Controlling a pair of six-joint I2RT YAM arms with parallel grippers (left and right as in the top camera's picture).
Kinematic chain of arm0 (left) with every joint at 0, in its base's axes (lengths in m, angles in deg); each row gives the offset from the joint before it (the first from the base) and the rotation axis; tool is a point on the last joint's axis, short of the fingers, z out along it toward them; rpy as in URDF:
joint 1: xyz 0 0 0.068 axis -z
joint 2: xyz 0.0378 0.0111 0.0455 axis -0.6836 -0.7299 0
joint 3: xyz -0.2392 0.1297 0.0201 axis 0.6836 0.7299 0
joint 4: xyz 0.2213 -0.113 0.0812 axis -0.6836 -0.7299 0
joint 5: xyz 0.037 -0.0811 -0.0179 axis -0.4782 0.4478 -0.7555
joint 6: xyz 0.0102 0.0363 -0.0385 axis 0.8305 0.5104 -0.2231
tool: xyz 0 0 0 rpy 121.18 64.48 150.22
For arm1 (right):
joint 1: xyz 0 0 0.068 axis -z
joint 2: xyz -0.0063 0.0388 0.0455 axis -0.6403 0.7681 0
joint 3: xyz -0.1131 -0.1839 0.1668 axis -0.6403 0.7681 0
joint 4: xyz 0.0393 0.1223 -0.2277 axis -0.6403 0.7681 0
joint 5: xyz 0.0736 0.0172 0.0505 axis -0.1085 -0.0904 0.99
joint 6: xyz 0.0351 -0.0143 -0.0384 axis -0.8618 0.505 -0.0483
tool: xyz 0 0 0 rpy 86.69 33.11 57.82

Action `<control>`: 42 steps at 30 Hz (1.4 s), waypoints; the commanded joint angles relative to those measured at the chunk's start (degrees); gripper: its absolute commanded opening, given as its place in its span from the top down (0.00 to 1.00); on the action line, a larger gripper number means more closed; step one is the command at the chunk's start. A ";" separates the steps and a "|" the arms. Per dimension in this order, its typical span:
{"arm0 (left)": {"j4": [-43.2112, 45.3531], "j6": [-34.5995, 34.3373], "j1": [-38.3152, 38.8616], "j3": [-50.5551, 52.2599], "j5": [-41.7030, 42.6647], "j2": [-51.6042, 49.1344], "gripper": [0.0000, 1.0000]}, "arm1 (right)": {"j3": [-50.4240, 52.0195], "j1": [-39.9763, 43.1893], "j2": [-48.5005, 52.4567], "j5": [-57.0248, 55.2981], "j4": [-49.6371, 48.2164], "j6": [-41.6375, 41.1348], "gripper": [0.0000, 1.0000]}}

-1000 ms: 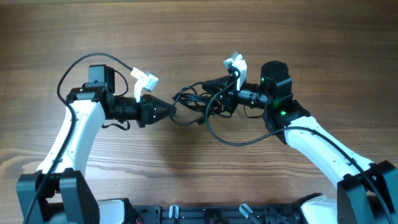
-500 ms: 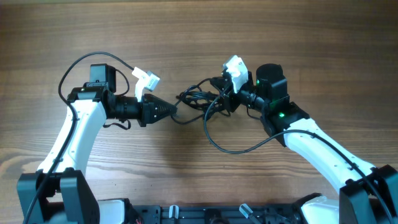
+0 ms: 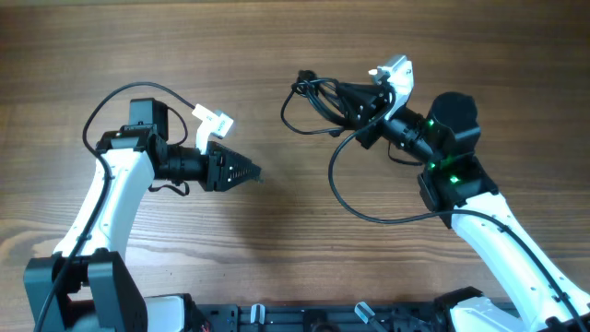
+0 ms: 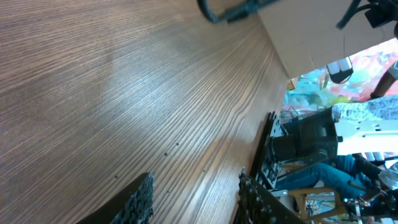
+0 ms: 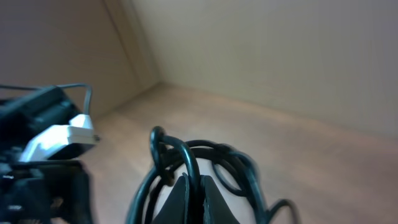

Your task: Untangle cables

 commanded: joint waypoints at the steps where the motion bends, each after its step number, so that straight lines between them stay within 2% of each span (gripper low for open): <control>1: -0.02 0.22 -0.20 0.37 -0.31 -0.02 0.53 | -1.01 -0.44 -0.57 6.91 3.08 -11.91 0.96; 6: 0.17 0.20 -0.20 0.37 -0.31 -0.02 0.54 | -1.01 -0.46 -0.57 13.81 8.76 -15.54 0.96; 8: 0.46 -0.07 -0.22 0.37 -0.31 -0.02 0.57 | -1.01 -0.46 -0.57 15.78 11.89 -15.63 0.96; 12: 5.75 -8.46 -0.26 0.37 -0.31 -0.02 0.66 | -1.01 -0.46 -0.24 19.96 16.76 -15.67 0.96; 14: 10.56 -15.74 -0.26 0.37 -0.13 -0.02 0.66 | -1.01 -0.46 -0.24 20.68 17.92 -17.46 0.96; 16: 12.76 -19.06 -0.09 0.37 0.85 -0.02 0.62 | -1.01 -0.46 -0.24 20.85 17.92 -20.63 0.96; 18: 13.18 -19.23 0.59 0.37 1.40 -0.02 0.55 | -1.01 -0.46 -0.24 21.49 17.84 -23.21 0.96; 21: 13.14 -19.23 2.93 0.37 1.38 -0.02 0.54 | -1.01 -0.68 -0.24 21.49 17.90 -24.61 0.96; 26: 13.16 -19.26 6.62 0.37 1.57 0.00 0.61 | -1.01 -0.79 -0.24 21.49 17.75 -24.65 0.96; 29: 13.14 -19.23 6.86 0.37 4.83 0.00 0.64 | -1.01 -0.79 -0.24 21.46 17.75 -24.61 0.96; 42: 13.51 -19.23 6.78 0.37 13.40 0.00 0.65 | -1.01 -0.79 -0.13 21.24 17.77 -23.87 0.96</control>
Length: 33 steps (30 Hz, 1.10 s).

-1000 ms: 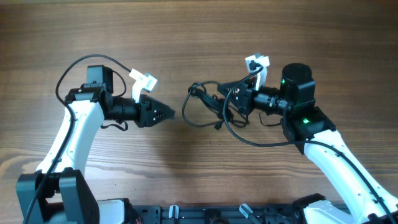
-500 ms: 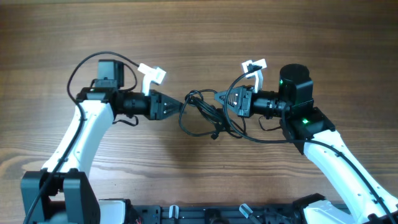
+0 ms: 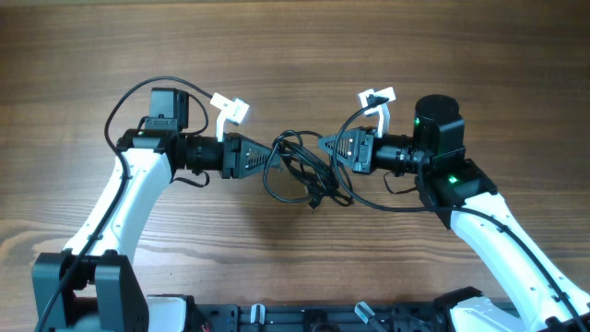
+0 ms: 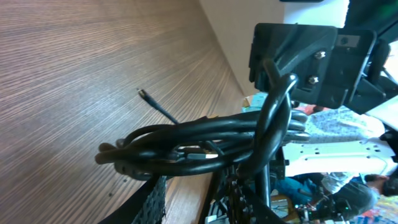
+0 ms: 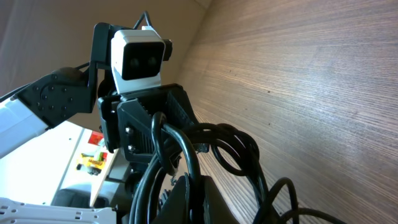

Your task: Untangle cables

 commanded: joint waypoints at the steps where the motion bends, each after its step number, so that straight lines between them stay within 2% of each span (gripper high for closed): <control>1: -0.07 -0.11 0.04 0.22 4.31 0.00 0.64 | -0.98 -0.31 -0.07 1.33 -0.28 0.90 0.96; 14: -4.39 -0.11 0.33 0.22 4.92 0.00 0.58 | -0.98 -0.31 2.29 1.60 -0.33 2.64 0.96; 22: -3.76 -0.92 0.33 0.22 10.12 0.02 0.55 | -0.98 -0.31 2.29 1.62 -0.31 3.85 0.96; 29: -3.41 -2.93 0.31 0.22 10.27 0.46 0.54 | -0.98 -0.35 2.29 1.62 -0.33 3.89 0.96; 33: -2.36 -3.15 0.33 0.22 11.50 2.01 0.44 | -0.98 -0.35 2.32 1.62 -0.33 3.87 0.96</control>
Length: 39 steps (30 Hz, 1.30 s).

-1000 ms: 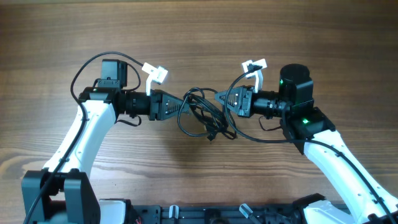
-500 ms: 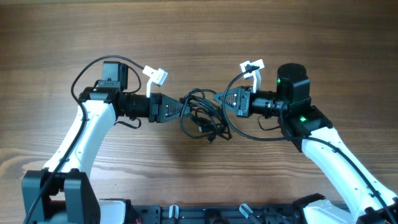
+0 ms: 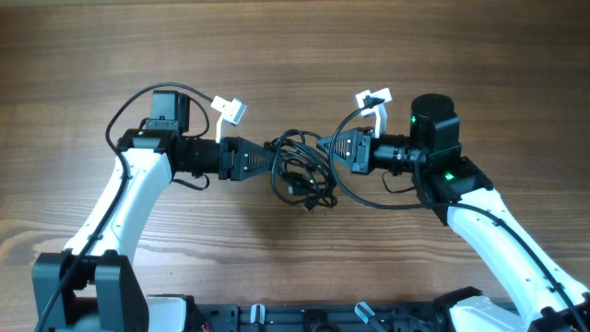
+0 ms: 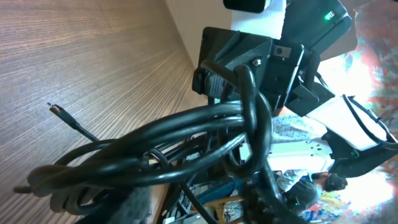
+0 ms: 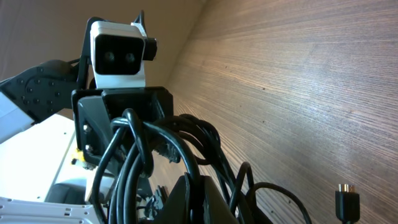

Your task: Untangle cables

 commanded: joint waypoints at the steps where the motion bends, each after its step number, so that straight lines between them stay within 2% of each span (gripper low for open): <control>1: 1.64 -0.81 0.26 0.22 3.21 2.25 0.43 | -0.98 -0.35 0.44 1.36 -0.33 1.22 0.96; 5: 6.54 -5.68 0.61 0.22 2.03 2.47 0.44 | -0.98 -0.35 0.46 1.40 -0.33 1.22 0.96; 10: 15.82 -16.39 4.72 0.22 -7.28 2.47 0.46 | -0.98 -1.62 0.44 1.70 -0.42 2.71 0.96; 12: 19.21 -20.92 6.69 0.22 -10.29 2.47 0.50 | -0.98 -2.05 0.46 0.66 -0.35 2.73 0.96; 13: 21.57 -23.69 8.02 0.22 -12.50 2.47 0.58 | -0.98 -2.08 0.55 -0.52 -0.37 2.71 0.96; 18: 24.79 -27.89 6.93 0.22 -12.20 3.17 0.60 | -0.98 -2.08 0.66 -1.03 -0.33 2.75 0.96; 26: 24.52 -28.13 6.36 0.22 -12.07 9.38 0.58 | -0.98 -2.08 0.66 -4.31 0.28 2.95 0.96; 31: 24.79 -29.53 6.47 0.22 -17.03 9.81 0.59 | -0.98 -2.08 0.68 -4.26 0.31 2.95 0.96; 36: 27.76 -32.26 7.26 0.22 -18.29 9.79 0.59 | -0.98 -2.08 0.66 -4.28 0.31 2.95 0.96; 39: 28.20 -33.75 10.67 0.22 -25.51 9.79 0.62 | -0.96 -2.08 0.68 -4.28 0.31 2.97 0.96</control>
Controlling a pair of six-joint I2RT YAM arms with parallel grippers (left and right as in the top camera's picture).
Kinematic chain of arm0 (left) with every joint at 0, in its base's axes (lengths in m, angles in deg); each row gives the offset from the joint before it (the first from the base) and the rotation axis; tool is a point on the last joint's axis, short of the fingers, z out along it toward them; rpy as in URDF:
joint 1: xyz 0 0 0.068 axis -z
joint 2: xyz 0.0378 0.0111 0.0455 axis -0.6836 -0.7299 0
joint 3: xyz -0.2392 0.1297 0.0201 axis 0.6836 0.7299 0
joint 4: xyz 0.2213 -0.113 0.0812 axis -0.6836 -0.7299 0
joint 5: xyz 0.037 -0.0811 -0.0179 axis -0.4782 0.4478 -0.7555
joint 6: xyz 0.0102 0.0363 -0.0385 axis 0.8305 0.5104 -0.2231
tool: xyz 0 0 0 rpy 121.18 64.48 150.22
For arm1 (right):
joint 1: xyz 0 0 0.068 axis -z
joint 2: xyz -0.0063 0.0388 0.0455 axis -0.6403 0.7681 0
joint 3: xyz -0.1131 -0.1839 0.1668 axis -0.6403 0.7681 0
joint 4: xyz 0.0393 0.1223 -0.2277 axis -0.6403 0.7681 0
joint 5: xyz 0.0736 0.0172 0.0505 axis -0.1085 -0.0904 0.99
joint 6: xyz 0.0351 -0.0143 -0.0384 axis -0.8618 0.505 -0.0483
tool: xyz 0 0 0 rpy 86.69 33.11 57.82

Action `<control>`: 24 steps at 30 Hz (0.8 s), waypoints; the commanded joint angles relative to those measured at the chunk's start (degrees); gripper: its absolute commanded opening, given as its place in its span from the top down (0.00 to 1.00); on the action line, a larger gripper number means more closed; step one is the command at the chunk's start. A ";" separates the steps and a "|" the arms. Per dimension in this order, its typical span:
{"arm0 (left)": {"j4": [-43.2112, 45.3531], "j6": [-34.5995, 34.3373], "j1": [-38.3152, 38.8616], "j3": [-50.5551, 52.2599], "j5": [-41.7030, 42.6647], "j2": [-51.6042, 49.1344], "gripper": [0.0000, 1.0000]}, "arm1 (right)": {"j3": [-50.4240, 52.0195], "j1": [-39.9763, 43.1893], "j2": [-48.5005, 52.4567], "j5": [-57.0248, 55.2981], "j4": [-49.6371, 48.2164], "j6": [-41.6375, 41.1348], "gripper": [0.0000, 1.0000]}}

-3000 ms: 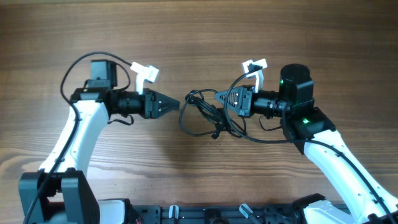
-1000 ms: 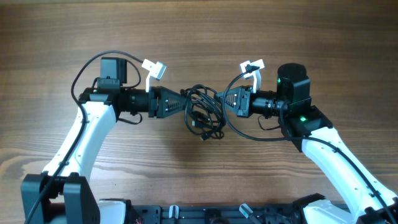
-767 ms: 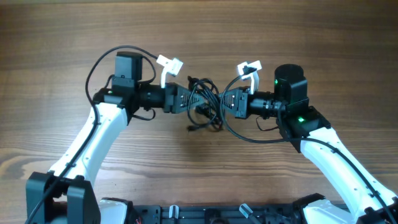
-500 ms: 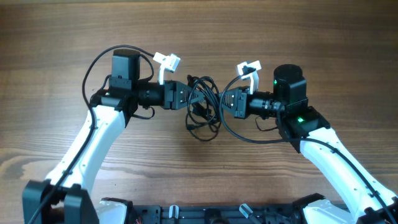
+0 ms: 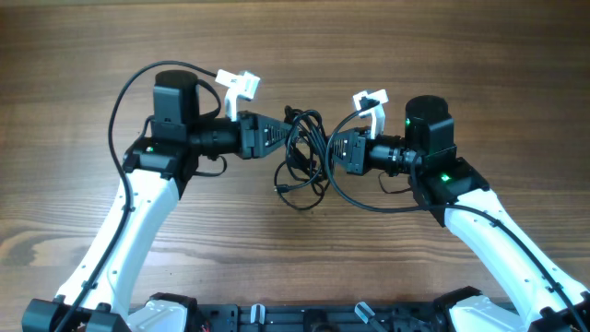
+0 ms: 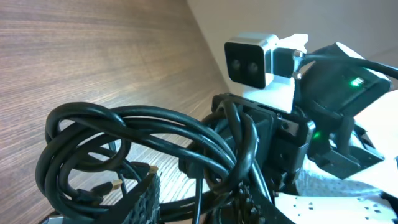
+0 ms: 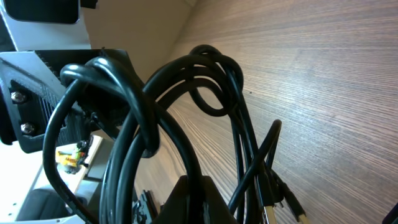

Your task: Untangle cables

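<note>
A tangled bundle of black cables (image 5: 302, 152) hangs between my two grippers over the middle of the table, with loose ends trailing toward the front (image 5: 293, 189). My right gripper (image 5: 334, 148) is shut on one thick strand (image 7: 198, 186), and the other loops (image 7: 205, 81) arch out beyond it. My left gripper (image 5: 279, 138) faces it from the left. Its fingers (image 6: 142, 199) stand apart, with several strands (image 6: 124, 140) running between them and bare wood showing beside the left one. USB plugs (image 6: 112, 185) dangle from the bundle.
The wooden table (image 5: 111, 277) runs out on all sides. A black rail (image 5: 304, 318) lines its front edge. The two wrist cameras (image 5: 238, 88) (image 5: 371, 100) stand close together above the bundle. A beige wall (image 6: 311, 25) rises beyond the table.
My left arm has moved toward the back and right, bringing its gripper closer to the right one. The bundle is now bunched narrower between them. The right gripper still holds its strand.
My right gripper first held the bundle up at the back right while the left stood open and empty at the left. Then the two grippers met at the table's middle with the bundle between them. They have since closed in further, the left fingers now around several strands.
</note>
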 commanded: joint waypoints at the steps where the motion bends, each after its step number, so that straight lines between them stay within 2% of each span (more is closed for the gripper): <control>1: 0.55 -2.75 3.80 -0.11 -7.93 0.83 0.63 | -0.98 -0.46 0.61 0.33 -0.24 1.05 0.96; 9: 3.74 -4.26 6.51 -0.11 -11.85 0.83 0.67 | -0.98 -0.46 0.59 0.35 -0.24 1.20 0.96; 17: 11.52 -7.06 6.51 -0.11 -11.91 0.90 0.68 | -0.98 -0.46 0.59 0.35 0.66 2.27 0.96; 24: 11.58 -7.02 6.51 -0.11 -16.81 0.87 0.77 | -0.98 -0.46 0.59 0.33 0.83 2.29 0.96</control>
